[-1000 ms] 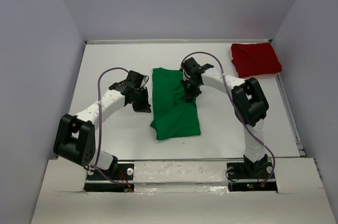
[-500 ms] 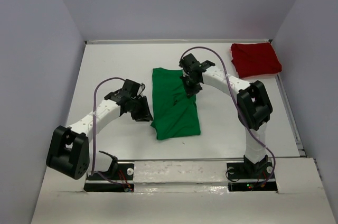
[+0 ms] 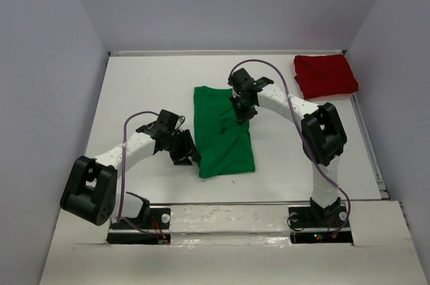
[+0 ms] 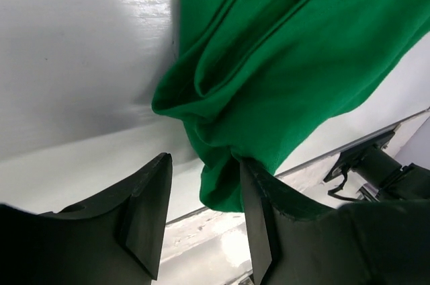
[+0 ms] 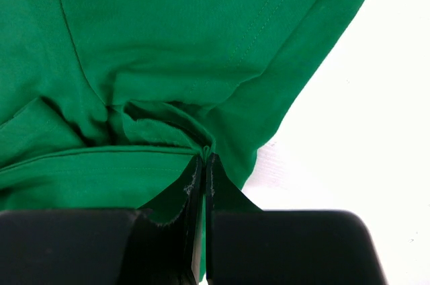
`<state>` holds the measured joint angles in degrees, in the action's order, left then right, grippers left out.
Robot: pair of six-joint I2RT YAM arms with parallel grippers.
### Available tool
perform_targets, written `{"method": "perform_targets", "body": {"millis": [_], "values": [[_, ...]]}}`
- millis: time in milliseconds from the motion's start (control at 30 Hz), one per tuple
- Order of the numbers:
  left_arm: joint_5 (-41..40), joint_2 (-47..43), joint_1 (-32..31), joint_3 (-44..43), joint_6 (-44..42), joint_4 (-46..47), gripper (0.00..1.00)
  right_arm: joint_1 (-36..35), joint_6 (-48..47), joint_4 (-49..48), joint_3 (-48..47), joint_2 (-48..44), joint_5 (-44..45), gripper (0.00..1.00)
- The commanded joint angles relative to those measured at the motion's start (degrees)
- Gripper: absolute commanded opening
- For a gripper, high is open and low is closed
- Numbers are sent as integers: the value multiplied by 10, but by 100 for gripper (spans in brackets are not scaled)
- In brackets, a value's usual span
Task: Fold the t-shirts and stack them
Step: Fold the tshirt
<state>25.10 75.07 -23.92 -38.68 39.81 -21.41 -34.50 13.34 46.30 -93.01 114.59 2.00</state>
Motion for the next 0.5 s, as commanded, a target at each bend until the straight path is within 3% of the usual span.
{"method": "perform_targets", "body": {"millis": [0,267,467], "values": [[5,24,2,-17,-3,20,54,-1,0,-6,-3,-24,3,0],[-29,52,41,-85,-39,-22,52,-1,-3,-8,9,-29,9,0],[-46,25,58,-84,-43,-38,51,-1,-3,-8,5,-25,6,0]]}}
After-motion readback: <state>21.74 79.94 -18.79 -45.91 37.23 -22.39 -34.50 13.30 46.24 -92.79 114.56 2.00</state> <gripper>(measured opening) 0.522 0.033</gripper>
